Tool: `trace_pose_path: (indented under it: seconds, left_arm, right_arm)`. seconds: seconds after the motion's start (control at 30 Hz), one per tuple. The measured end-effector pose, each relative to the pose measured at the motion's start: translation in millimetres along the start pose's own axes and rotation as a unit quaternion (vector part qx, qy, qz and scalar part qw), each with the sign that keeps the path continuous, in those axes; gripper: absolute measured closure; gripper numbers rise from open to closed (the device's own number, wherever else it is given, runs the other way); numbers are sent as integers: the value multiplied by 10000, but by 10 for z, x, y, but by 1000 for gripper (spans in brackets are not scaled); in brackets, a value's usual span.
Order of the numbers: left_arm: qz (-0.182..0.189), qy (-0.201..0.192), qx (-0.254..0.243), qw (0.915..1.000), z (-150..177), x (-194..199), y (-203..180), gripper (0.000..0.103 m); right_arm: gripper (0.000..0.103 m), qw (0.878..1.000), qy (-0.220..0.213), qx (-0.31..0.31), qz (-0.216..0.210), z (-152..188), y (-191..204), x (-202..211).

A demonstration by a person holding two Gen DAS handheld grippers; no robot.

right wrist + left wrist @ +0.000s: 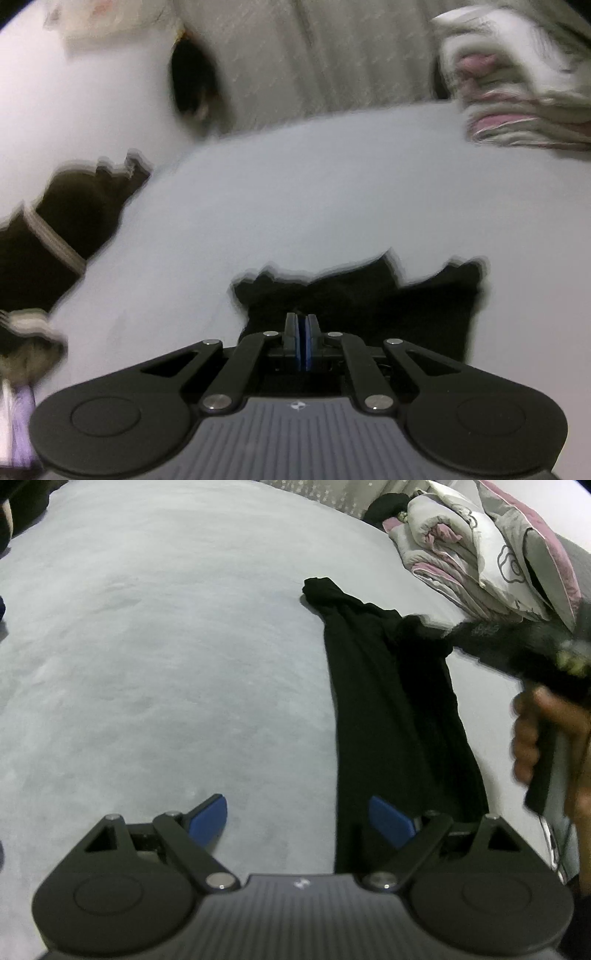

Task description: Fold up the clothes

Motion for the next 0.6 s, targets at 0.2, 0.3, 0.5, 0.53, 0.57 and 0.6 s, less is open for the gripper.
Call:
trace_pose_path:
  seconds: [0.2, 0.3, 0.5, 0.53, 0.57, 0.6]
  left_arm:
    - [5, -39, 66, 10000, -15, 32, 23, 15]
    - [-8, -47, 93, 9999, -25, 36, 32, 15]
    - [-42, -27, 45, 10000, -28, 10, 1, 15]
    - [-51, -24, 30, 10000, -28, 8, 3, 15]
    - [-60, -21, 17, 10000, -27, 6, 5, 15]
    - [-65, -19, 17, 10000, -29, 2, 9, 15]
  right_arm:
    - [57, 9980, 236, 200, -560, 2, 49, -63]
    - [42, 9975, -80, -177, -677, -170, -131, 45]
    - [42, 9982, 546, 87, 243, -299, -180, -304]
    - [43, 9956, 699, 343, 526, -272, -141, -419]
    - [43, 9921, 821, 507, 807, -238, -119, -526]
    - [56, 9894, 900, 543, 998, -211, -128, -619]
Point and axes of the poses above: each gripper's, at about its wrist camera, not at the fingertips, and x roughly against the way its jaws point, y to its left, z to its underside, the point moved 2 cm from there along -x, roughly the way its jaws point, and after that the axes turned 1 degree about x, right-handed, at the moved point
